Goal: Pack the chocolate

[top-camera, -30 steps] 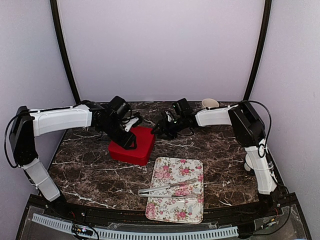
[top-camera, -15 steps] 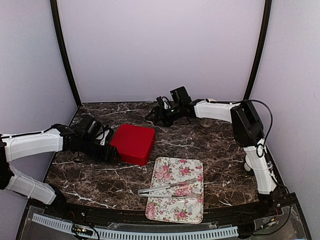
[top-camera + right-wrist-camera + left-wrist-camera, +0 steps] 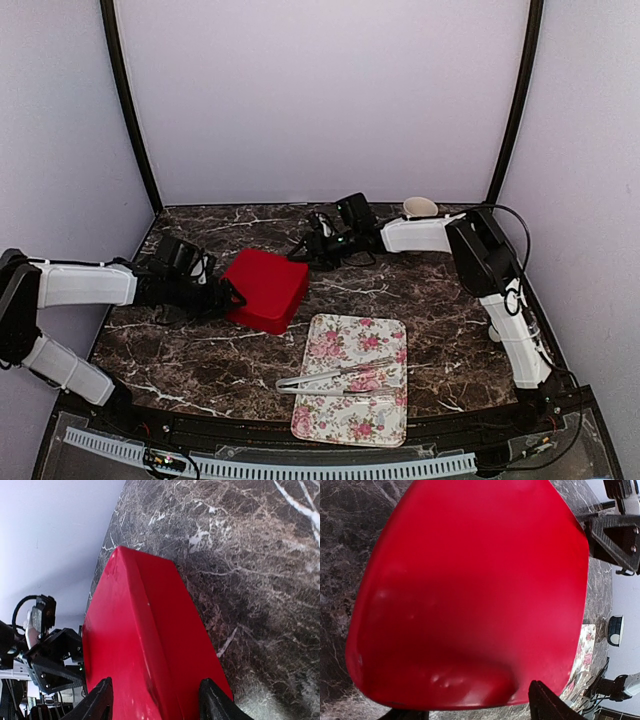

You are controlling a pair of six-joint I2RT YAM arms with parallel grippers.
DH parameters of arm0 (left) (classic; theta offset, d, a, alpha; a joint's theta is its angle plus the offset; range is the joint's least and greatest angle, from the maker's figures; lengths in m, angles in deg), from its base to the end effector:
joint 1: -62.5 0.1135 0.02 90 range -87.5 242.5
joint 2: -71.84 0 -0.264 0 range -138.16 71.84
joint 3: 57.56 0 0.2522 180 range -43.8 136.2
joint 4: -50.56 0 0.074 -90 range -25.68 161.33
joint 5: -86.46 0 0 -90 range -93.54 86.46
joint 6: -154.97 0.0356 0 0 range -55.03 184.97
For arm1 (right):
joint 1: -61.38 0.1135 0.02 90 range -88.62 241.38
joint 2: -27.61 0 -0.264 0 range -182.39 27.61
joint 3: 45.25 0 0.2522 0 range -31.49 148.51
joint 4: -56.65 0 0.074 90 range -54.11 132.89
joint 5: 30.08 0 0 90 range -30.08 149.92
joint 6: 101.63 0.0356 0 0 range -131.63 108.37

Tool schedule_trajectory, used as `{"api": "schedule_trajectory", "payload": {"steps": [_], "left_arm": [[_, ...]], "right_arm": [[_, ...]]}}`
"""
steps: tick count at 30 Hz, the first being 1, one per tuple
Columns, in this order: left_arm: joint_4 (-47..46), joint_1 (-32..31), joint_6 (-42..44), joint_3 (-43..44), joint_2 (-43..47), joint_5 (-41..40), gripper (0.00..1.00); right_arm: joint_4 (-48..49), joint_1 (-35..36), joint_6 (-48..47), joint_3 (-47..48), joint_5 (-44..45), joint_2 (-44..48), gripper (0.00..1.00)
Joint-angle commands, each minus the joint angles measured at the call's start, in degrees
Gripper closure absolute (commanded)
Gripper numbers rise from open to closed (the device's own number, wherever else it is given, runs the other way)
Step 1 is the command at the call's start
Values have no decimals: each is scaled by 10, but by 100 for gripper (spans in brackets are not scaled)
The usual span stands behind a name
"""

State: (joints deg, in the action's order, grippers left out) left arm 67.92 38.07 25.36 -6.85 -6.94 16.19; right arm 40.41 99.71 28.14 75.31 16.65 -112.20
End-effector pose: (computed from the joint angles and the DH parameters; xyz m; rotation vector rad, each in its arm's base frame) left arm 0.2378 -0.1212 0.1772 -0.1539 2.5061 -0.9135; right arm 0.4094 0.3547 0.1427 -0.4619 2.4150 1.5239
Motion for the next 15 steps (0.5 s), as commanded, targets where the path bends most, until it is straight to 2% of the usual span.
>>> {"api": "schedule_trajectory", "payload": {"steps": [1, 6, 15], "left_arm": [[-32, 30, 8, 33, -17, 18, 30], [-5, 52, 50, 83, -62, 35, 31], [63, 57, 143, 159, -141, 83, 33]], "right_arm": [[23, 29, 12, -59, -34, 42, 42], [60, 47, 28, -115, -46, 68, 44], [64, 112, 36, -146, -53, 94, 45]]}}
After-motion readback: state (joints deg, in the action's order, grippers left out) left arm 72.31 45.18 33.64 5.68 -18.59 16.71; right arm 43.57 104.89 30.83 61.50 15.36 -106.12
